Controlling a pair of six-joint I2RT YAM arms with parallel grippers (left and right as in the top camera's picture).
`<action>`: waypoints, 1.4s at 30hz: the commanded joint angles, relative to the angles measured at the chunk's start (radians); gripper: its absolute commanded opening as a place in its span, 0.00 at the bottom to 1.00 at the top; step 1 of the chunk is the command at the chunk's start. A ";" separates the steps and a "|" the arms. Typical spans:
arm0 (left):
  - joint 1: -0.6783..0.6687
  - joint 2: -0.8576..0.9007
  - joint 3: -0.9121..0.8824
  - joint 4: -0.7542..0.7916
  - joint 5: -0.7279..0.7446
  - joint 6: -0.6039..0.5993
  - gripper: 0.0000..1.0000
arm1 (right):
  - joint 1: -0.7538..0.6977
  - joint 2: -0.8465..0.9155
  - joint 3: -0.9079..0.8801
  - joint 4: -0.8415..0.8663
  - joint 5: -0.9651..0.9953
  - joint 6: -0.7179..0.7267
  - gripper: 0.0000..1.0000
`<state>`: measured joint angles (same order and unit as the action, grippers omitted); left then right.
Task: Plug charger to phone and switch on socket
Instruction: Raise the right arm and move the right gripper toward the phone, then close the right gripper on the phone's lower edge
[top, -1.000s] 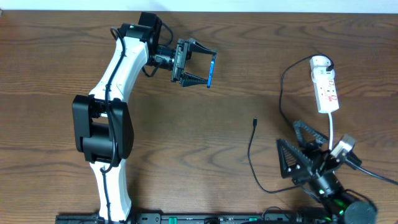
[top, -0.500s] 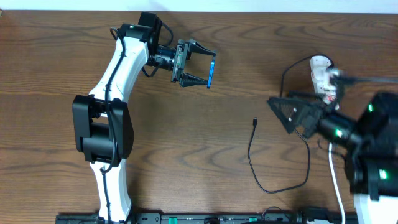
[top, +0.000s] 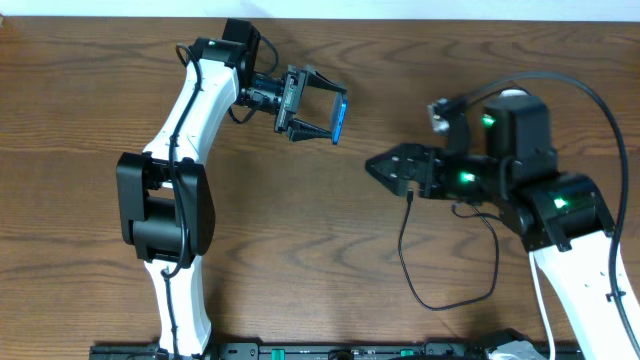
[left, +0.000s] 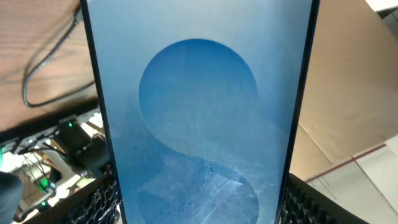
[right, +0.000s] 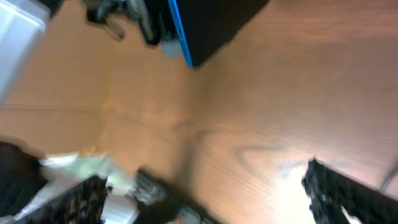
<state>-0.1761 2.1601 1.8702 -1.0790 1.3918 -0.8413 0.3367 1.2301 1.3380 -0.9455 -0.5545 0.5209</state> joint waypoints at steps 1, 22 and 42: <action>0.007 -0.045 0.001 0.026 0.001 -0.027 0.74 | 0.076 0.074 0.175 -0.105 0.367 -0.005 0.99; 0.006 -0.045 0.001 0.101 -0.174 -0.187 0.73 | 0.246 0.414 0.383 -0.004 0.581 0.132 0.99; 0.000 -0.045 0.001 0.102 -0.174 -0.215 0.72 | 0.248 0.560 0.382 0.089 0.586 0.208 0.89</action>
<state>-0.1757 2.1601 1.8702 -0.9791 1.1973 -1.0508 0.5812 1.7744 1.7012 -0.8654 0.0372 0.7200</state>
